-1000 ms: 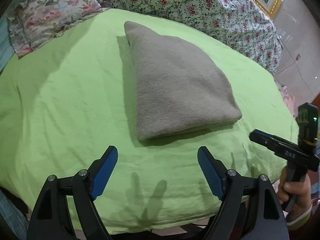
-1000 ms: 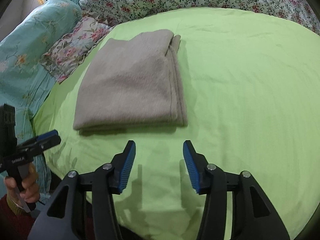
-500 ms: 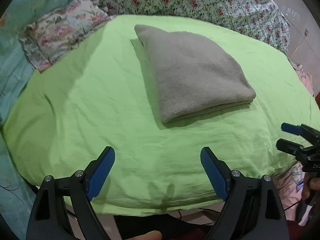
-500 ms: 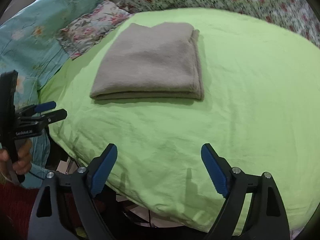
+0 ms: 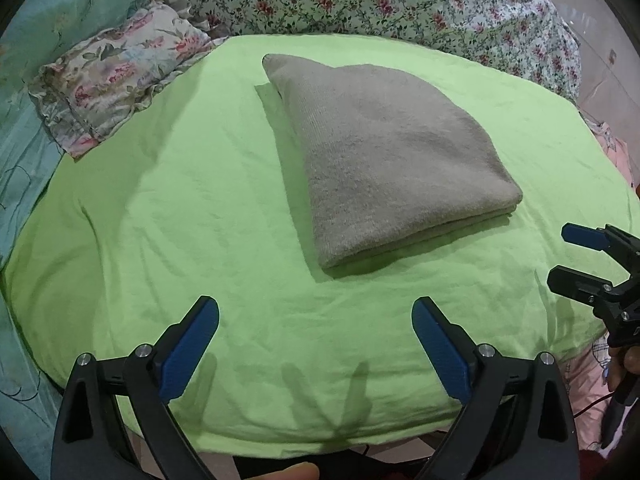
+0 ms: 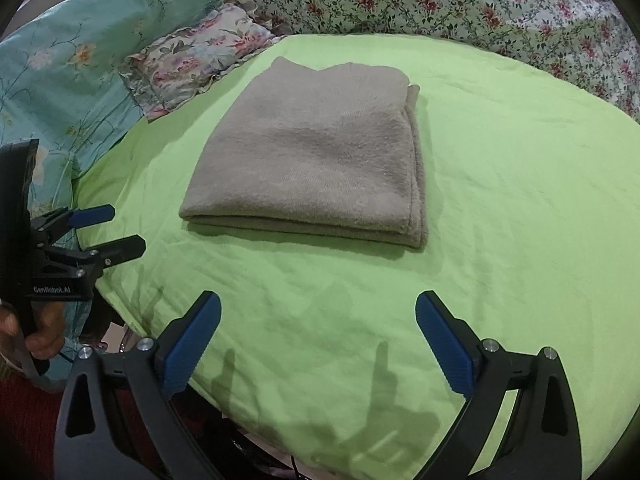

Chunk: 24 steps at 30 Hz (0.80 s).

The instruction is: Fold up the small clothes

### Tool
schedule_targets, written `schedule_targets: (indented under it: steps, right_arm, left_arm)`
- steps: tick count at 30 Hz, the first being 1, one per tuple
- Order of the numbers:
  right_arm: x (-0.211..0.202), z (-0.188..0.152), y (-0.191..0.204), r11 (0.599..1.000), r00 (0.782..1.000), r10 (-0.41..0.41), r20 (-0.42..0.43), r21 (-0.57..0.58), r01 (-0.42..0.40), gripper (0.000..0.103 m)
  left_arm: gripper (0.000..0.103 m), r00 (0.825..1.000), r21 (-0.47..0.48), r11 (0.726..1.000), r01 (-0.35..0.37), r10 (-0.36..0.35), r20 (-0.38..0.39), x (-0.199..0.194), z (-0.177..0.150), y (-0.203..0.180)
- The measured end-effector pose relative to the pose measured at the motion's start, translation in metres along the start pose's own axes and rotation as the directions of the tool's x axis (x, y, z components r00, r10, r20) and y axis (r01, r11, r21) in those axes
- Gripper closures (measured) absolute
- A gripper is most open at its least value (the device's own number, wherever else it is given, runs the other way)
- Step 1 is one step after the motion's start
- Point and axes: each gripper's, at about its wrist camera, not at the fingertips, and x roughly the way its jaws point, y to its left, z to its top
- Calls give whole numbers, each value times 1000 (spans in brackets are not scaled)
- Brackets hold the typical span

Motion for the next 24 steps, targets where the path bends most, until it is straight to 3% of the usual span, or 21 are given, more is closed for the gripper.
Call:
schedule_targets:
  steps: [10, 24]
  right_arm:
    - [22, 24, -11, 1000, 999, -9, -42, 24, 10, 5]
    - [31, 53, -6, 999, 998, -47, -45, -20, 46, 4]
  left_arm:
    - [5, 999, -37, 999, 11, -12, -34, 20, 19, 6]
    - [5, 1000, -22, 1000, -17, 17, -4, 22, 38, -3]
